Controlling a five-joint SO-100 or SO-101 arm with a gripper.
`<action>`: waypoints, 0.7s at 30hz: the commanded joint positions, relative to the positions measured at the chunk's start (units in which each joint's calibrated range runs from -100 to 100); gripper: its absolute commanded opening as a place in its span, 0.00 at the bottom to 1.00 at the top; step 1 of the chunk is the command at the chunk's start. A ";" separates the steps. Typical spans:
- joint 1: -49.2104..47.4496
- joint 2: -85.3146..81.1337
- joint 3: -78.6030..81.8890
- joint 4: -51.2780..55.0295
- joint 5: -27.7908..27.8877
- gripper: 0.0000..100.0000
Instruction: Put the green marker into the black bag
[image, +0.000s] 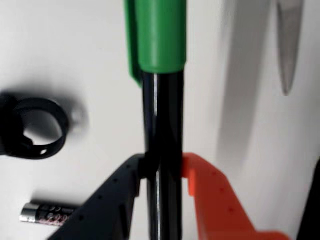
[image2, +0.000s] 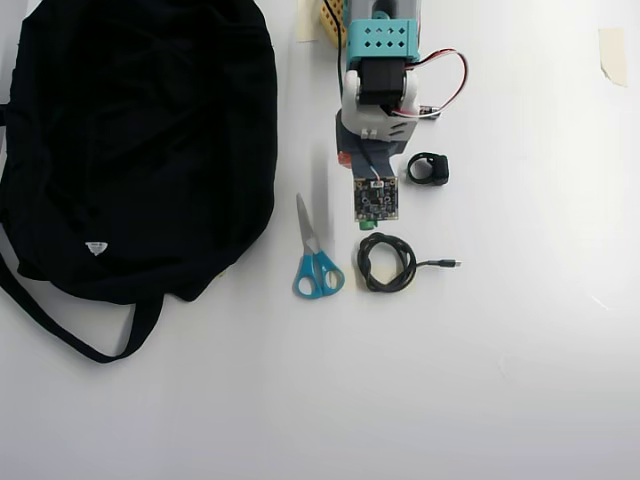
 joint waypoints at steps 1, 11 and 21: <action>0.13 -5.60 -3.53 1.40 0.22 0.02; -1.44 -11.74 -3.44 4.94 -0.30 0.02; 1.48 -11.83 -10.27 9.33 -5.44 0.02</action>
